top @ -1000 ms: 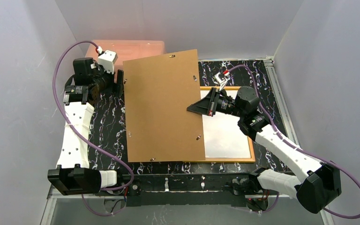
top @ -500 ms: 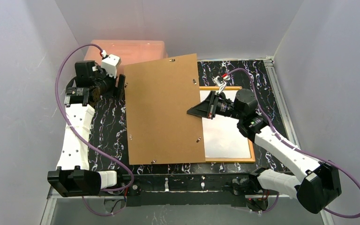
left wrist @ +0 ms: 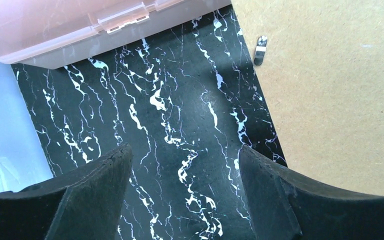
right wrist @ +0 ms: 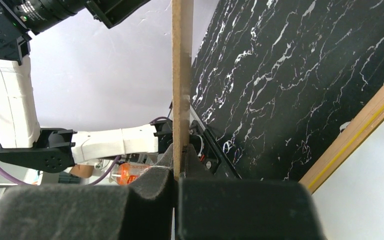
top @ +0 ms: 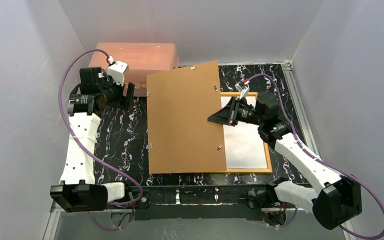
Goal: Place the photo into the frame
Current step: Adjust the photo frame item, then place the photo frame item in the photo frame.
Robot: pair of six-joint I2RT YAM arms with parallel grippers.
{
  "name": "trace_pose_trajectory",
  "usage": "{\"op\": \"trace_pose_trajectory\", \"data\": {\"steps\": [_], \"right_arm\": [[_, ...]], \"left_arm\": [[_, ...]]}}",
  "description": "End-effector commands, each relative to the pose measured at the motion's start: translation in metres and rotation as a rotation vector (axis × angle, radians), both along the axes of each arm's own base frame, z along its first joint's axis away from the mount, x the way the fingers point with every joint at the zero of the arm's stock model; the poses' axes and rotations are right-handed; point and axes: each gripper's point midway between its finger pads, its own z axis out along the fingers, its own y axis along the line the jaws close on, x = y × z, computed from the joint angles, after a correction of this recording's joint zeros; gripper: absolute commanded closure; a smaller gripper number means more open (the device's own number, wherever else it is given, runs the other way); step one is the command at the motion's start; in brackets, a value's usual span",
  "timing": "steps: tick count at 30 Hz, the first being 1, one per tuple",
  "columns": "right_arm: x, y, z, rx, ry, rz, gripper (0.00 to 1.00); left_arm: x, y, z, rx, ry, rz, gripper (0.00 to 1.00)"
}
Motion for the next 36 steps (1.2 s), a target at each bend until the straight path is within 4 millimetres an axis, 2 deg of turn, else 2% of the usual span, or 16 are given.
{"op": "trace_pose_trajectory", "data": {"steps": [1,5,7,10,11,13,15,18,23,29,36], "right_arm": [[-0.002,-0.010,0.032,0.027,-0.090,0.014,0.99],[0.014,-0.037,0.009,-0.049,-0.010,-0.050,0.99],[0.021,-0.055,0.000,-0.081,0.027,-0.075,0.99],[0.026,-0.082,-0.012,-0.144,0.068,-0.114,0.99],[0.027,-0.086,-0.015,-0.174,0.069,-0.122,0.99],[0.031,-0.092,-0.015,-0.233,0.059,-0.133,0.99],[0.039,-0.103,-0.007,-0.277,0.024,-0.159,0.99],[0.049,-0.112,0.002,-0.315,-0.020,-0.174,0.99],[0.061,-0.125,-0.001,-0.390,-0.010,-0.193,0.99],[0.061,-0.135,-0.013,-0.459,0.037,-0.207,0.99],[0.060,-0.146,-0.006,-0.517,0.046,-0.248,0.99]], "left_arm": [[-0.007,-0.010,-0.012,-0.035,0.056,-0.041,0.25],[-0.012,-0.029,-0.031,-0.034,0.118,-0.098,0.24],[-0.015,-0.037,-0.039,-0.021,0.139,-0.124,0.20],[-0.017,-0.045,-0.047,-0.015,0.154,-0.150,0.18],[-0.018,-0.047,-0.049,-0.014,0.158,-0.156,0.18],[-0.019,-0.051,-0.054,-0.012,0.171,-0.168,0.18],[-0.019,-0.053,-0.057,-0.015,0.178,-0.177,0.18],[-0.019,-0.057,-0.061,-0.023,0.185,-0.188,0.17],[-0.020,-0.061,-0.066,-0.023,0.202,-0.212,0.18],[-0.016,-0.065,-0.068,-0.031,0.203,-0.230,0.18],[-0.019,-0.069,-0.070,-0.044,0.206,-0.250,0.18]]}}
